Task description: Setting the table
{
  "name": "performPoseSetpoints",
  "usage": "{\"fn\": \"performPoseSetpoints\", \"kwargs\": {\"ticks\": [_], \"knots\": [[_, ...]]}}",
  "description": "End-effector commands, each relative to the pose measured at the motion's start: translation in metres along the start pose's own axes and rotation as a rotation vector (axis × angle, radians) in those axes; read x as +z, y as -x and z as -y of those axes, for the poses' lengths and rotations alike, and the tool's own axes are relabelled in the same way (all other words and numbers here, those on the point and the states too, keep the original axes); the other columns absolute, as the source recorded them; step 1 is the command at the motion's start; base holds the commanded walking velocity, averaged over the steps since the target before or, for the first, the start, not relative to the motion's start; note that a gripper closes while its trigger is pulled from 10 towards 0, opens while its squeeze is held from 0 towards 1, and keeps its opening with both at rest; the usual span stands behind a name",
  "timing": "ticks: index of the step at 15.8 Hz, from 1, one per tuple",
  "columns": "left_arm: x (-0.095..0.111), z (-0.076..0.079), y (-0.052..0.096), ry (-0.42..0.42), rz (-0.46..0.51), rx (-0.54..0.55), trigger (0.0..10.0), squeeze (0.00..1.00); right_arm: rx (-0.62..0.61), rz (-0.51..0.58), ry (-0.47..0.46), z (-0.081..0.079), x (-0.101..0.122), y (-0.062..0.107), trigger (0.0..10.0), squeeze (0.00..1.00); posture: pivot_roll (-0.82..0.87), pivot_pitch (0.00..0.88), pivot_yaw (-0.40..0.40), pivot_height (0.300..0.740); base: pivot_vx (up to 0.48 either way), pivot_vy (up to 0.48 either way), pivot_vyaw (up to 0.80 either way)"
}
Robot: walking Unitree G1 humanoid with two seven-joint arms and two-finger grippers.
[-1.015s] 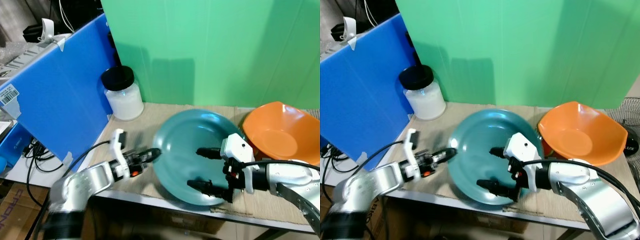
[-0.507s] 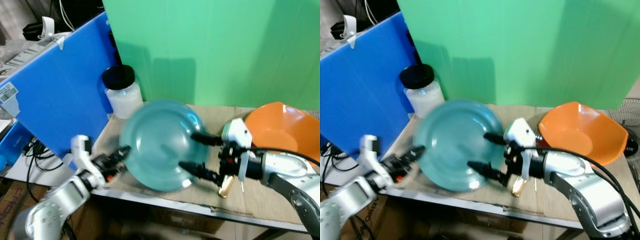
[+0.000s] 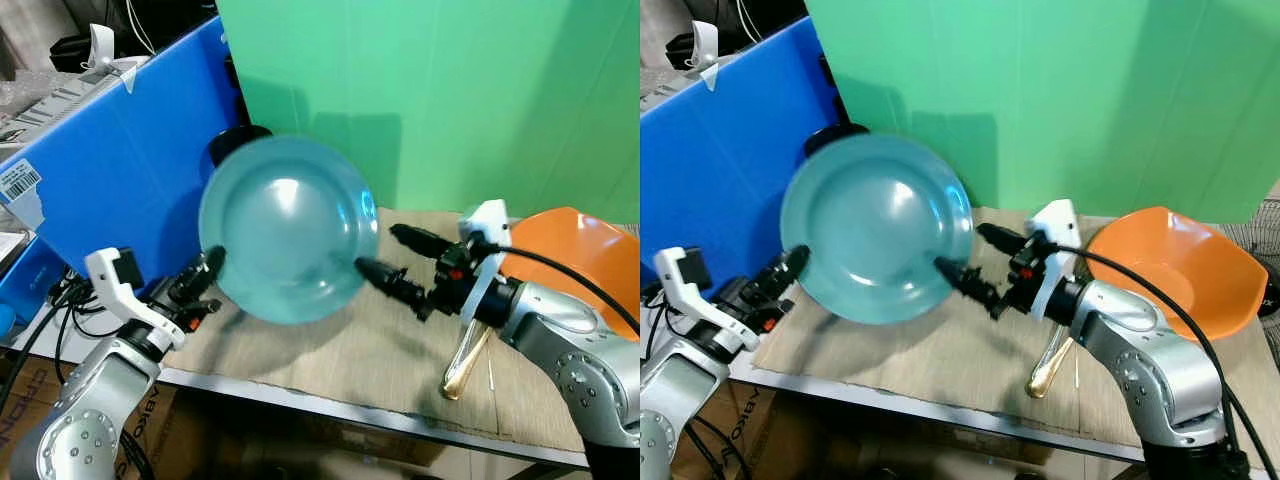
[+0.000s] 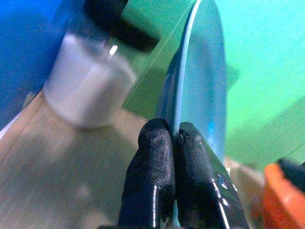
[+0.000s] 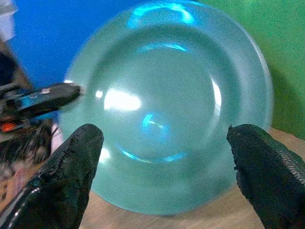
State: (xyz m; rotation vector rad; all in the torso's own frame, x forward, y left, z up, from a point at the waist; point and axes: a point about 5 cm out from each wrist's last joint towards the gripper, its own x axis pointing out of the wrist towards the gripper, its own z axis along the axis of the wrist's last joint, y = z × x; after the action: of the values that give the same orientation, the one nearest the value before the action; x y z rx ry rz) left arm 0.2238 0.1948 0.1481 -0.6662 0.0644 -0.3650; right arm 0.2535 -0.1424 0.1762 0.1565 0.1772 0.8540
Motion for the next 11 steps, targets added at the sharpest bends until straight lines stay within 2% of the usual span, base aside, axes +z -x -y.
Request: {"fn": "performPoseSetpoints", "kwargs": {"ticks": [1,4,6,8,9,10,11], "knots": [[0.016,0.01,0.003,-0.013,0.104,-0.064,0.0,0.0,-0.006,0.025,-0.034,0.002,0.006,-0.001,10.0,1.0,-0.11,0.0,0.129,0.74,0.0,0.0,0.0],[0.023,0.019,0.004,-0.024,0.15,-0.114,0.0,0.0,-0.023,0.1,-0.113,0.008,0.015,0.003,10.0,1.0,-0.11,0.0,0.123,0.74,0.0,0.0,0.0],[0.03,0.034,0.004,-0.106,0.167,-0.177,0.0,0.0,-0.042,0.181,-0.14,0.011,0.026,0.009,10.0,1.0,-0.1,0.0,0.122,0.74,0.0,0.0,0.0],[0.038,0.05,0.002,-0.218,0.192,-0.21,0.0,0.0,-0.061,0.209,-0.107,0.003,0.03,0.013,10.0,1.0,-0.1,0.0,0.119,0.74,0.0,0.0,0.0],[0.042,0.058,0.0,-0.281,0.213,-0.208,0.0,0.0,-0.112,0.249,-0.08,0.001,0.034,0.015,10.0,1.0,-0.1,0.0,0.118,0.74,0.0,0.0,0.0],[0.044,0.061,-0.001,-0.306,0.225,-0.208,0.0,0.0,-0.15,0.28,-0.077,0.001,0.037,0.015,10.0,0.96,-0.1,0.0,0.12,0.74,0.0,0.0,0.0],[0.046,0.07,-0.005,-0.372,0.243,-0.204,0.0,0.0,-0.211,0.362,-0.082,-0.002,0.044,0.016,10.0,0.0,-0.1,0.0,0.12,0.74,0.0,0.0,0.0]]}}
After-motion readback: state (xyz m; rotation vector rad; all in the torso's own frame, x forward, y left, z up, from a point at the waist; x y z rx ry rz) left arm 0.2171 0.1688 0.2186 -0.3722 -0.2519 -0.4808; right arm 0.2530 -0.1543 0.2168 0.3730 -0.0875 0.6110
